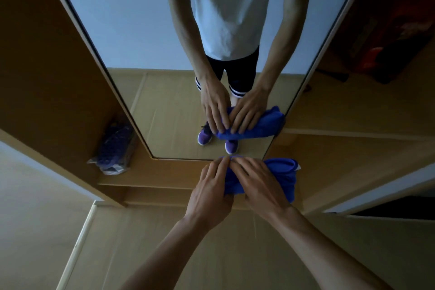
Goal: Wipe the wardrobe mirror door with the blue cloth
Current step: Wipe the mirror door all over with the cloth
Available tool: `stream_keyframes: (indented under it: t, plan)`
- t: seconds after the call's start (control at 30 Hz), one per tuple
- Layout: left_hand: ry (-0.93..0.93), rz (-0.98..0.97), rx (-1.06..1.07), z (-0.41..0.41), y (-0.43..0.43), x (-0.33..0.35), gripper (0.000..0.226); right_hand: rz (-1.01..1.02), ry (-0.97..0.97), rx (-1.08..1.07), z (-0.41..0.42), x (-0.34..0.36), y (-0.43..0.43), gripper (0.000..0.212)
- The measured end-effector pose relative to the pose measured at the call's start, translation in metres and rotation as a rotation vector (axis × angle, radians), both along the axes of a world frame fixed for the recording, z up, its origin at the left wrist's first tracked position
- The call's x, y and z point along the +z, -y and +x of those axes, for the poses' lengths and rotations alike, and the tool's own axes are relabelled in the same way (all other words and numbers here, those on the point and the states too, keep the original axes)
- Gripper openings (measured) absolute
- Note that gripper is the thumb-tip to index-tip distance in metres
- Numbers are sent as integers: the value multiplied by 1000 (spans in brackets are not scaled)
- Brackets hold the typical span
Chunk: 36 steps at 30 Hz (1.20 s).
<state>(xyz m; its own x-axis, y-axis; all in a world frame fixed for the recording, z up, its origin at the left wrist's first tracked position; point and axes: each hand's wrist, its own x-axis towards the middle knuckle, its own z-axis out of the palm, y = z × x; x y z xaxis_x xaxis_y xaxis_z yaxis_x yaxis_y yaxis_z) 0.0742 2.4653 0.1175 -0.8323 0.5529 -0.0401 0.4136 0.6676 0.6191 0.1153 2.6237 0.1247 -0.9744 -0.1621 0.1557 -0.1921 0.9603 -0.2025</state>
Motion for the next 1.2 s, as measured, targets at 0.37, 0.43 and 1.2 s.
stream_keyframes:
  t: [0.37,0.43,1.2]
  plan:
    - [-377,182,-31,16,-25,139,100,201,-272,-44,26,161,-17,60]
    - [-438,218,-25,19,-34,165,95,249,-330,-56,28,190,-22,63]
    - [-1154,454,1,2,-59,464,52,403,-1007,-132,28,486,-61,60]
